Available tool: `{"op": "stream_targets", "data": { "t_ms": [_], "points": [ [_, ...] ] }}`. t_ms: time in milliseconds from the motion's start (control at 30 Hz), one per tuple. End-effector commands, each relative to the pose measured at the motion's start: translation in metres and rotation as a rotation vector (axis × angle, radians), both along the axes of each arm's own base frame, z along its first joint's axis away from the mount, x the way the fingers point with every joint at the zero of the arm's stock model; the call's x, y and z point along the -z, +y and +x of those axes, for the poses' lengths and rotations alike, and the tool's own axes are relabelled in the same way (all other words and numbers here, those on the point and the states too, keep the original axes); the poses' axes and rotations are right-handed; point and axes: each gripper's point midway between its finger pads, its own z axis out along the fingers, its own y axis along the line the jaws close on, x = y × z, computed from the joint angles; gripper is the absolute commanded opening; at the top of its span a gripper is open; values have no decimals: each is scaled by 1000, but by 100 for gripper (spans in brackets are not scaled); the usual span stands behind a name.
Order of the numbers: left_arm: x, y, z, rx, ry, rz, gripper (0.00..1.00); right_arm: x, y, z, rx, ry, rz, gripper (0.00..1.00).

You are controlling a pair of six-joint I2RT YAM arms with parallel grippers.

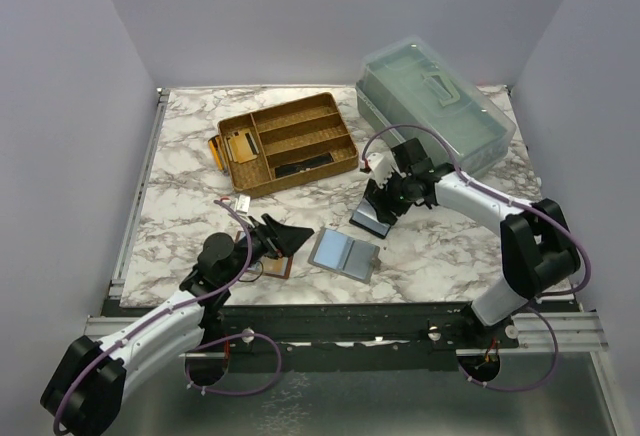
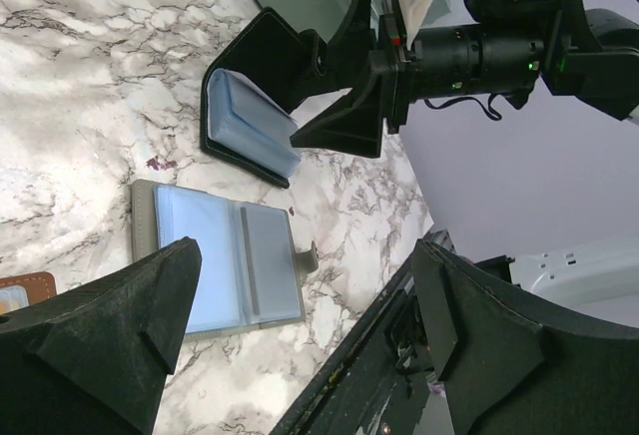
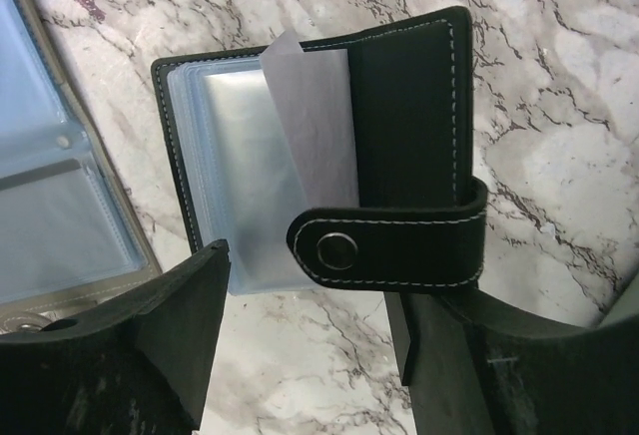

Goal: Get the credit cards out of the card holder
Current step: Pick up the card holder from the center of the board.

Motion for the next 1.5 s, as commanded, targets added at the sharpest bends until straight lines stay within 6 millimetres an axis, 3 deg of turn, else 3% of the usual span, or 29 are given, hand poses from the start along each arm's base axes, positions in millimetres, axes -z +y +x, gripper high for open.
{"op": "stream_targets", "data": {
  "t_ms": [0,233,433,633,833,1033,1233,1467],
  "points": [
    [-13,-7,-2,35,-13,-23,94,0,11,7,-1,40,70,68],
    [-5,-29,-1,107,26,30,94,11,11,5,10,102,97,63],
    [3,-45,6,136,36,57,94,15,7,7,45,144,134,36],
    [8,-65,14,175,41,41,93,8,1,17,138,191,225,19],
    [11,-99,28,224,23,39,93,3,14,2,145,387,421,16],
    [16,-127,54,220,50,-1,82,-1,25,-14,107,511,529,16],
    [42,-131,81,110,154,-10,82,-3,30,-15,102,547,565,16],
    [67,-128,92,28,244,-8,82,-2,32,-12,110,555,569,16]
  ]
}}
